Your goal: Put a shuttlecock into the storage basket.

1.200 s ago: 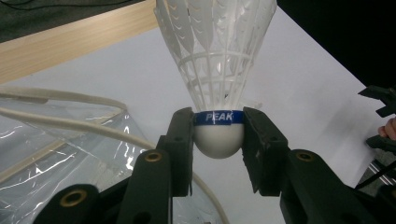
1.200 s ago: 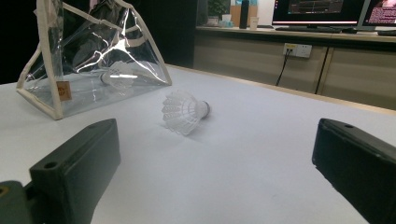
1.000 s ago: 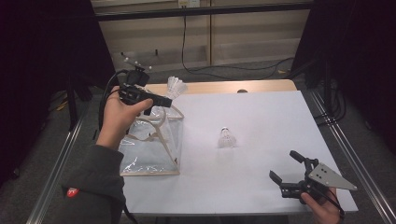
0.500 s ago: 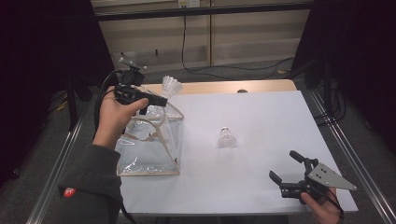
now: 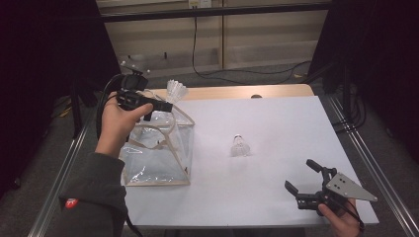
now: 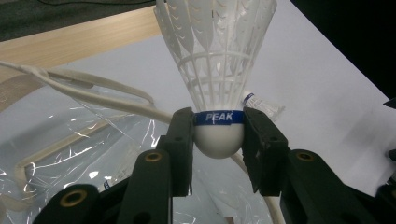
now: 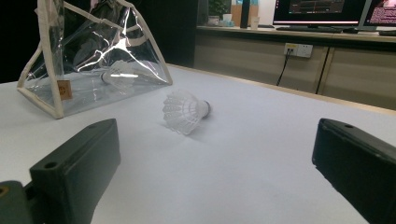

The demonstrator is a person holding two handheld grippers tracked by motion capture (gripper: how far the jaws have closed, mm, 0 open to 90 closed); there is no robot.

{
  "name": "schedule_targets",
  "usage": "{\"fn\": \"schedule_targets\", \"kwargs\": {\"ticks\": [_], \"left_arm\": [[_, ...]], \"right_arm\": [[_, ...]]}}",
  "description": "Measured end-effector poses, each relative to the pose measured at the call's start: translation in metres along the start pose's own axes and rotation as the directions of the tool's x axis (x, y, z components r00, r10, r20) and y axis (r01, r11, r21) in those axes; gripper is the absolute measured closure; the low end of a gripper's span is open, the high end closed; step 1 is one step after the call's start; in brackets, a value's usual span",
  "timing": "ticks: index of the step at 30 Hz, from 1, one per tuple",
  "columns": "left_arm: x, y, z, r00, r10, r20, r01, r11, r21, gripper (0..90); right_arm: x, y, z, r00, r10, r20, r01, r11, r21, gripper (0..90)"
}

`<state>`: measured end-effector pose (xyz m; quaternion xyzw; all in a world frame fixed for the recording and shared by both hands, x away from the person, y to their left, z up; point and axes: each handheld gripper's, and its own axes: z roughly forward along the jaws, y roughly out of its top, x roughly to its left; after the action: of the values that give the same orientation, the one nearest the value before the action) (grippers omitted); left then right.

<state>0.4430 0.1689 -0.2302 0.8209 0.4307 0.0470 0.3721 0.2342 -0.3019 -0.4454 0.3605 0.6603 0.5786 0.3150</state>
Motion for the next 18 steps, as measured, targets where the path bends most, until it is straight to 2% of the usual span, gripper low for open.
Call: {"fn": "schedule_targets", "kwargs": {"ticks": [8, 18], "left_arm": [[0.0045, 0.0002, -0.0019, 0.9999, -0.014, -0.007, 0.014, 0.9999, -0.008, 65.4], [0.0097, -0.0017, -0.0051, 0.9987, -0.036, -0.037, 0.035, 0.9992, -0.021, 65.4]], "right_arm": [[-0.0002, 0.0, -0.0005, 1.0, -0.001, 0.002, 0.001, 1.0, 0.002, 1.0], [-0.0004, 0.0001, -0.0007, 1.0, -0.002, 0.003, 0.002, 1.0, 0.001, 1.0]]}}
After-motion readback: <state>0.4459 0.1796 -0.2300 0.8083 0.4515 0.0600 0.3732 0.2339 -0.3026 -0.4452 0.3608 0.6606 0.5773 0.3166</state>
